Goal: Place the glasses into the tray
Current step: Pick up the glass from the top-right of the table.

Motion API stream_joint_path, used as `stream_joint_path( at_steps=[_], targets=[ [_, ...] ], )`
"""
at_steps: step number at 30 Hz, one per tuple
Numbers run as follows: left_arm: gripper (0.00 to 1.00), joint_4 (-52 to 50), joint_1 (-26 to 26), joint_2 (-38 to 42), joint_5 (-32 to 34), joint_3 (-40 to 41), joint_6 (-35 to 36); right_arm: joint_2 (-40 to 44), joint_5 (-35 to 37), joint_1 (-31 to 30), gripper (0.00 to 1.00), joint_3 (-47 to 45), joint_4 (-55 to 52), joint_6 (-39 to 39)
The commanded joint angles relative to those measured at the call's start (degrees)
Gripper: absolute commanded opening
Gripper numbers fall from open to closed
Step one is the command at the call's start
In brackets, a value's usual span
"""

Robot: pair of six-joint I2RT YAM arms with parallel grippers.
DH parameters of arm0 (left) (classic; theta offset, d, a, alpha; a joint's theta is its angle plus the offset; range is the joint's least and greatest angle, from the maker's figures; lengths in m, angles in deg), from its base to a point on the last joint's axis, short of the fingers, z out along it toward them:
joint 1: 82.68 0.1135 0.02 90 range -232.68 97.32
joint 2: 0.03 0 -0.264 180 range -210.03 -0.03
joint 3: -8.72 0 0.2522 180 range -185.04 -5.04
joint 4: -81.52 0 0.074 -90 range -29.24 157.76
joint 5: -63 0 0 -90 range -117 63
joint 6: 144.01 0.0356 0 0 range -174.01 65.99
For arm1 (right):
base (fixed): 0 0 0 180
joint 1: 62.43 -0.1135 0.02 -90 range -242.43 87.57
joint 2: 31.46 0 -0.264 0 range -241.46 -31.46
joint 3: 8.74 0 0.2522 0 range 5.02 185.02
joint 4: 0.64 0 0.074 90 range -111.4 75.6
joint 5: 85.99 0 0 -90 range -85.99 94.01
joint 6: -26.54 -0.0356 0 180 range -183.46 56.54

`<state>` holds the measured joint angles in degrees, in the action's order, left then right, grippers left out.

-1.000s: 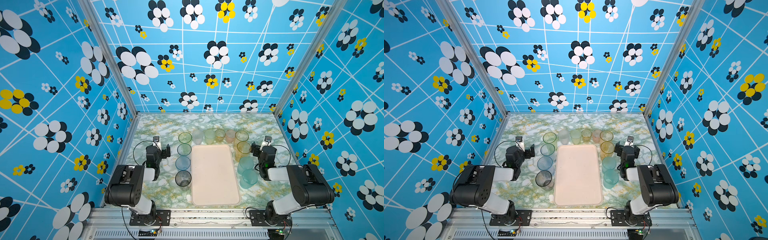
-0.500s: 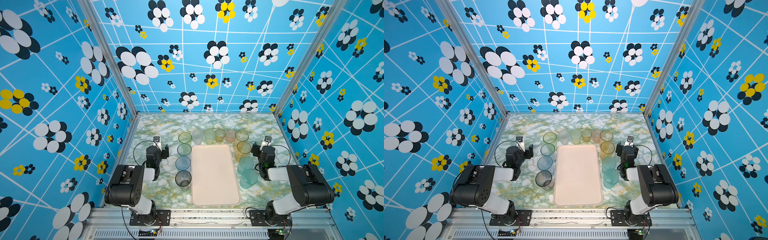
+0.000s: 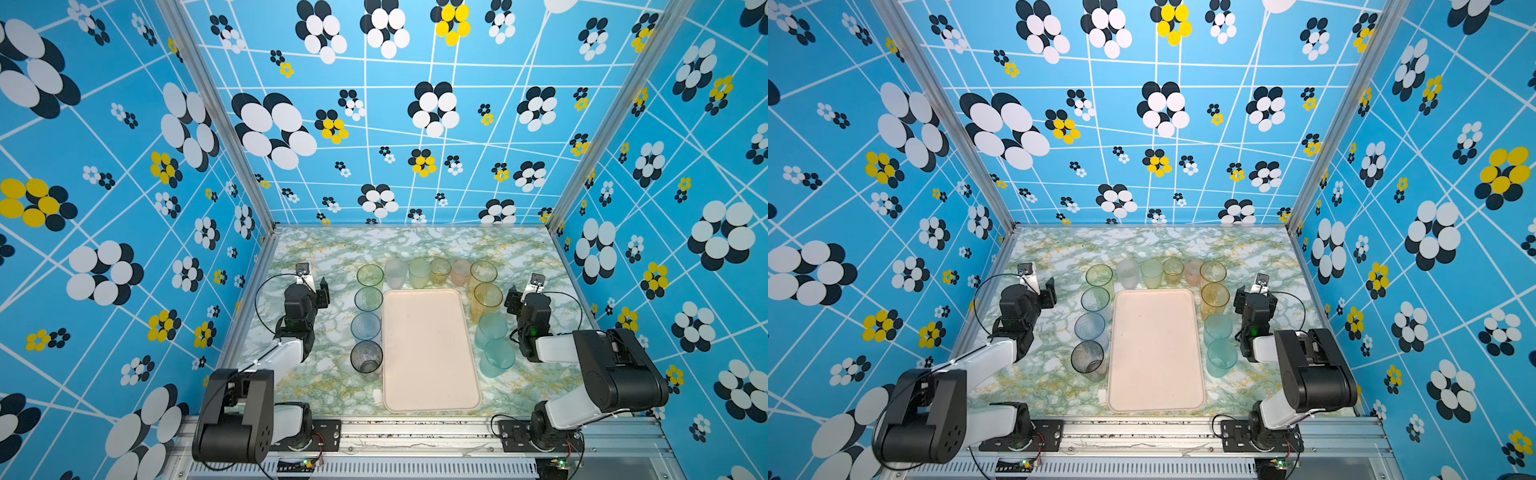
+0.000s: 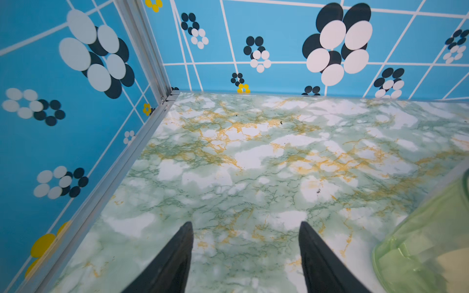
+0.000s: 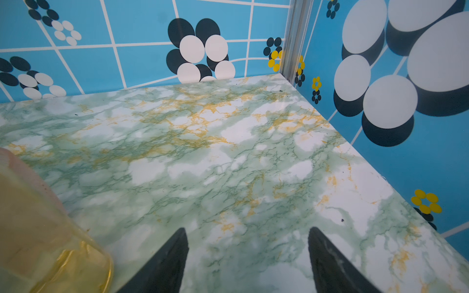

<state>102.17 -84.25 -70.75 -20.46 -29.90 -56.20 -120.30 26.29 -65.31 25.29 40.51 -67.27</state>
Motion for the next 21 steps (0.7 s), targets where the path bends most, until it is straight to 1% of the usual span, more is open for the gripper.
stream_joint_path(
  at_steps=[1, 4, 8, 12, 18, 19, 21],
  targets=[
    [0.67, -9.71, -0.49, 6.75, 2.46, -1.44, -3.56, 0.68, 1.10, 0.24, 0.74, -1.05, 2.37, -0.84],
    [0.66, -15.69, -1.37, 12.99, 3.38, -2.05, -5.14, 0.88, 1.00, 0.26, 0.70, -2.12, 4.35, -0.76],
    [0.66, -21.93, -2.20, 18.19, 4.93, -3.98, -4.89, 0.99, 0.92, 0.31, 0.70, -2.12, 4.26, -0.76],
    [0.66, -27.71, -2.76, 19.26, 6.23, -7.77, -5.15, 1.56, 0.18, 0.25, 0.70, -1.99, 3.53, -0.49],
    [0.66, -30.71, -3.35, 17.85, 4.97, -11.70, -6.32, 3.06, -0.93, 0.29, 0.70, -2.13, 2.60, 0.03],
    [0.66, -31.39, -3.68, 17.52, 4.89, -12.49, -6.33, 4.66, 0.26, 0.17, 0.70, -1.50, 0.08, -0.15],
    [0.66, -32.34, -4.18, 16.95, 4.87, -13.56, -6.20, 10.27, 1.50, 0.47, 0.71, 1.24, -10.28, -1.33]
  ],
)
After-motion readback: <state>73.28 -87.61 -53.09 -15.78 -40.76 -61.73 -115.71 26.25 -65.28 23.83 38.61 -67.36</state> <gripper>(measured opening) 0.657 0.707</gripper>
